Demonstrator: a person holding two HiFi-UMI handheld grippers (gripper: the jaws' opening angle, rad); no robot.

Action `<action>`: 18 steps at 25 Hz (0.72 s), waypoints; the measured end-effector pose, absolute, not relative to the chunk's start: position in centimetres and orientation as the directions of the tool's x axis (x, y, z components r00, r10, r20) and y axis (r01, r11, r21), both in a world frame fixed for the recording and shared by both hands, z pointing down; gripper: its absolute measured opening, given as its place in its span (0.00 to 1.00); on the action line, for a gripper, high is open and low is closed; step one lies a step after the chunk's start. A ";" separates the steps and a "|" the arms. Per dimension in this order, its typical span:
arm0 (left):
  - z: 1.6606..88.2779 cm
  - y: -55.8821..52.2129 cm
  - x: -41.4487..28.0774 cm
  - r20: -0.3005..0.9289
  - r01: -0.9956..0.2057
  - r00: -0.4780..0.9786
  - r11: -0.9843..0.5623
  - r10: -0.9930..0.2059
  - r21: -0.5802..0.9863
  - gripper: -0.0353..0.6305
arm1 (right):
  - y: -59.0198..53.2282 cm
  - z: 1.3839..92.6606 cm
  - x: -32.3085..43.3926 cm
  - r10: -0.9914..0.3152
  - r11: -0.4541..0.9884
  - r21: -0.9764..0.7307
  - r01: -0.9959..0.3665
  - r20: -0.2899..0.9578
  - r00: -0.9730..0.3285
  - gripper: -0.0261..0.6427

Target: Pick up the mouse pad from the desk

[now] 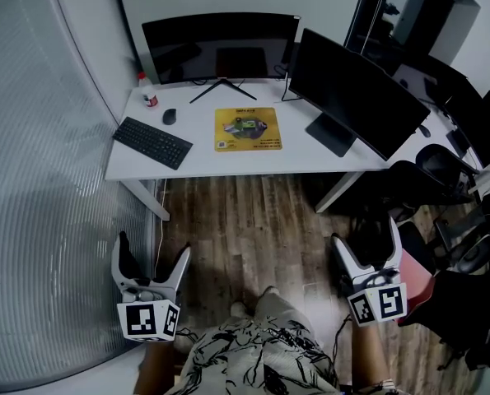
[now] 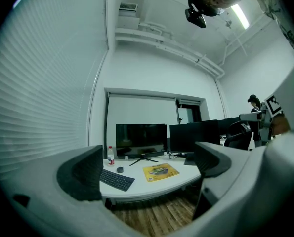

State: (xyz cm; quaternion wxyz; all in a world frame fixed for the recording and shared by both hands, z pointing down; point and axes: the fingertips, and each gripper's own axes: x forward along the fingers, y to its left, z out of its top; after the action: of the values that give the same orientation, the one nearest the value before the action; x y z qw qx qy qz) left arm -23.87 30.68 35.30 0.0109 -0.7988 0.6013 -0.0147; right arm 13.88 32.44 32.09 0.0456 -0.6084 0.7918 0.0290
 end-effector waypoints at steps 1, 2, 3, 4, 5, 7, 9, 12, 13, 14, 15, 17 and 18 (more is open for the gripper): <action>35.5 30.5 -23.9 0.014 -0.960 0.277 -0.277 -0.961 -0.032 0.90 | 32.3 32.2 14.0 -0.963 0.252 -0.010 -0.968 -0.104 -0.249 0.83; 35.6 30.3 -23.8 0.017 -0.960 0.279 -0.279 -0.960 -0.030 0.90 | 32.2 32.3 14.1 -0.964 0.247 -0.009 -0.969 -0.100 -0.245 0.83; 35.8 30.1 -23.7 0.021 -0.959 0.281 -0.282 -0.959 -0.028 0.90 | 32.0 32.4 14.2 -0.966 0.243 -0.008 -0.970 -0.097 -0.241 0.83; 35.9 30.0 -23.6 0.024 -0.958 0.283 -0.284 -0.959 -0.027 0.90 | 31.9 32.5 14.2 -0.966 0.241 -0.009 -0.970 -0.095 -0.239 0.83; 36.0 29.8 -23.5 0.027 -0.958 0.283 -0.284 -0.959 -0.026 0.90 | 31.7 32.6 14.3 -0.967 0.240 -0.011 -0.971 -0.093 -0.238 0.83; 36.2 29.6 -23.4 0.029 -0.960 0.277 -0.277 -0.961 -0.025 0.90 | 31.3 32.9 14.4 -0.967 0.240 -0.015 -0.971 -0.092 -0.238 0.83; 36.4 29.2 -23.5 0.028 -0.964 0.264 -0.265 -0.964 -0.024 0.90 | 30.8 33.2 14.7 -0.966 0.244 -0.019 -0.970 -0.091 -0.241 0.83; 36.5 28.3 -23.3 0.029 -0.968 0.248 -0.249 -0.968 -0.021 0.90 | 29.6 33.5 15.0 -0.964 0.253 -0.025 -0.967 -0.091 -0.250 0.83; 36.6 27.9 -23.2 0.030 -0.969 0.245 -0.246 -0.969 -0.020 0.90 | 29.2 33.6 15.1 -0.963 0.255 -0.026 -0.966 -0.091 -0.252 0.83; 36.5 27.6 -23.0 0.029 -0.969 0.244 -0.245 -0.969 -0.019 0.90 | 28.8 33.6 15.2 -0.963 0.258 -0.027 -0.966 -0.091 -0.254 0.83; 36.4 27.2 -22.8 0.026 -0.969 0.244 -0.245 -0.969 -0.019 0.90 | 28.4 33.5 15.3 -0.962 0.260 -0.027 -0.965 -0.092 -0.257 0.83; 36.2 26.6 -22.4 0.018 -0.969 0.246 -0.247 -0.969 -0.017 0.90 | 27.5 33.5 15.5 -0.960 0.266 -0.028 -0.964 -0.094 -0.262 0.83; 36.2 26.2 -22.2 0.018 -0.969 0.246 -0.246 -0.969 -0.016 0.90 | 27.1 33.5 15.6 -0.960 0.268 -0.029 -0.963 -0.094 -0.264 0.83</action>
State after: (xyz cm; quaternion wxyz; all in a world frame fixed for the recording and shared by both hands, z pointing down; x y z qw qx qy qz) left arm -22.24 26.25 36.17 0.0009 -0.7894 0.6138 -0.0121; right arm 15.59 27.06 33.49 0.0462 -0.6049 0.7948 0.0169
